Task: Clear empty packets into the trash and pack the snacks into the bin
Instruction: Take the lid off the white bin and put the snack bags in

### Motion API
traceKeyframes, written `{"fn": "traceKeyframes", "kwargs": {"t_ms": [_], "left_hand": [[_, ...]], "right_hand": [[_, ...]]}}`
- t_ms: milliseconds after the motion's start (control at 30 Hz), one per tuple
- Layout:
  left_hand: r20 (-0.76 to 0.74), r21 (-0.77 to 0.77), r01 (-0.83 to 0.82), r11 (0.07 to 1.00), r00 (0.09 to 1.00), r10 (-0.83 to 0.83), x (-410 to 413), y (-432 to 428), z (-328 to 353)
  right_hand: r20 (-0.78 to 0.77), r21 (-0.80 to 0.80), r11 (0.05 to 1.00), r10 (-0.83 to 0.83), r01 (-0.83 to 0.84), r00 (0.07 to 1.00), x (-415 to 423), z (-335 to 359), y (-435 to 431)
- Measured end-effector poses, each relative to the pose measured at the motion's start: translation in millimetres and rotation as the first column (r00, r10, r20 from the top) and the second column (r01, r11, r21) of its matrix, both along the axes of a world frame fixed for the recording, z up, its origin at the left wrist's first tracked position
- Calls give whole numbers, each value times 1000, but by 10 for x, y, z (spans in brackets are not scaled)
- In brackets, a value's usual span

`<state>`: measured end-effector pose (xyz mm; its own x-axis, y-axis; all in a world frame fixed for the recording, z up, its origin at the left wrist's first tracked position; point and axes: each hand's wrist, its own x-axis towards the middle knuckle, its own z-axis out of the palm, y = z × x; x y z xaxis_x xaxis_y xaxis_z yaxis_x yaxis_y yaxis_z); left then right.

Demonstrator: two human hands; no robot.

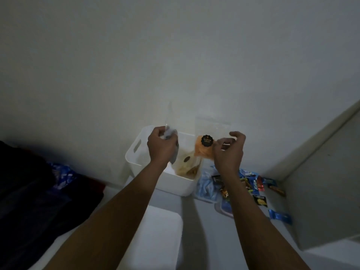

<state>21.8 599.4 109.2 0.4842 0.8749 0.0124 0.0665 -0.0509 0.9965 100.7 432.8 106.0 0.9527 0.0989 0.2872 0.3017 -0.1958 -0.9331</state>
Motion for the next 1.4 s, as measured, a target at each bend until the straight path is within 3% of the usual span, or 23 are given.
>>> {"fn": "traceKeyframes", "kwargs": {"t_ms": [133, 267, 367, 500, 633, 767, 867, 1000, 1200, 1400], "left_hand": [[-72, 22, 87, 996, 994, -85, 144, 374, -189], [-277, 94, 188, 978, 948, -156, 245, 633, -446], [-407, 133, 301, 944, 885, -224, 278, 741, -625], [-601, 93, 475, 875, 728, -331, 307, 814, -841], [-694, -103, 647, 755, 498, -521, 334, 822, -990], [-694, -285, 717, 636, 303, -653, 416, 772, -1075], [-618, -414, 706, 575, 246, -747, 514, 724, -1107], [-612, -453, 732, 509, 159, -775, 599, 657, -1162], [-619, -419, 835, 356, 24, -785, 627, 584, -1244], [-640, -390, 856, 339, 13, -769, 661, 630, -1297]], "right_hand": [[-172, -41, 999, -15, 8, 985, 110, -228, 393], [-315, -144, 986, -121, 79, 941, 59, -509, 679], [-387, -217, 975, -125, 42, 914, -25, -666, 822], [-427, -449, 888, -120, -95, 896, -72, -872, 957], [-530, -557, 783, -79, -276, 844, -97, -864, 1007], [-546, -669, 600, 4, -439, 838, -41, -790, 1057], [-528, -736, 524, -47, -429, 848, 41, -878, 1040], [-442, -820, 440, -80, -367, 893, 97, -962, 1010], [-492, -792, 452, -77, -409, 867, 126, -939, 1014], [-453, -830, 404, -88, -384, 887, 115, -957, 1048]]}}
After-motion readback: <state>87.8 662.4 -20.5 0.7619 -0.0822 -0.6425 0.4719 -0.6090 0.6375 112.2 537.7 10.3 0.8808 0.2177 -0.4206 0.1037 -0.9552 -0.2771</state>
